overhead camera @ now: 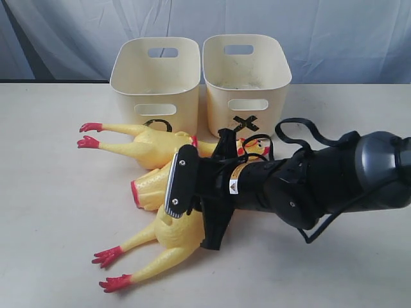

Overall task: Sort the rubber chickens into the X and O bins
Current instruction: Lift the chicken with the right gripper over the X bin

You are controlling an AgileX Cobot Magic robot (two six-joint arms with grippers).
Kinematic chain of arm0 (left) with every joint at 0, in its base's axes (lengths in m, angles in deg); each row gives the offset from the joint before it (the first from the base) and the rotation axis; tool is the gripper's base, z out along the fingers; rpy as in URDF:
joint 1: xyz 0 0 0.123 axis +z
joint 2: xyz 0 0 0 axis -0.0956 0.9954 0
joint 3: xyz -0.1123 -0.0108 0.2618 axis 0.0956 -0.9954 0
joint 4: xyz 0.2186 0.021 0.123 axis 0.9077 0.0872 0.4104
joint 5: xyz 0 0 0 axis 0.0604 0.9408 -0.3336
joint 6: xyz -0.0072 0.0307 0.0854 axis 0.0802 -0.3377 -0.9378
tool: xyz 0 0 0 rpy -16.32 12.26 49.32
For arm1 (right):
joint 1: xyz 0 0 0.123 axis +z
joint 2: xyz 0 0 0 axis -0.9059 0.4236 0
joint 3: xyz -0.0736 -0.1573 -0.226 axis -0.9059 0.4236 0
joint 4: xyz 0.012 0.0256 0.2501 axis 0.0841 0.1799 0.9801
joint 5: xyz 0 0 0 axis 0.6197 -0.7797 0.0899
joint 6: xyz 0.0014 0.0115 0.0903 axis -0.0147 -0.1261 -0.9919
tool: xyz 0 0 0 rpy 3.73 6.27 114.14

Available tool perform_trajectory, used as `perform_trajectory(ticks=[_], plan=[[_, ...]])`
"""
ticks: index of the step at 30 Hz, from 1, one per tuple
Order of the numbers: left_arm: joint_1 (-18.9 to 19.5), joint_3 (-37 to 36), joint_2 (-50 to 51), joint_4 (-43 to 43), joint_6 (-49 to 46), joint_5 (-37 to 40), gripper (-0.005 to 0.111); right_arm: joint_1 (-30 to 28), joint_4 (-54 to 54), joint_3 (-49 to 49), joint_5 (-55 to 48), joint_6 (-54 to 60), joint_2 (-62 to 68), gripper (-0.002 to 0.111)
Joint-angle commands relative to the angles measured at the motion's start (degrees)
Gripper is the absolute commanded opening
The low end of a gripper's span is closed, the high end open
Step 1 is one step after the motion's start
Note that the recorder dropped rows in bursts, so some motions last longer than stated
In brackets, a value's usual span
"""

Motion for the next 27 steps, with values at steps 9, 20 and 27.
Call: perform_trajectory(ticks=[9,20,27], plan=[[0.2,-0.3,-0.3,0.2,0.0,-0.3,0.0,0.1,8.7,-0.1,-0.9,-0.1,-15.2,-0.001],[0.2,-0.3,-0.3,0.2,0.0,-0.3,0.0,0.0,28.5,-0.1,17.9,-0.1,-28.7,-0.001],[0.2,-0.3,-0.3,0.2,0.0,-0.3,0.0,0.0,30.4,-0.8,30.0,-4.5,-25.4,-0.001]])
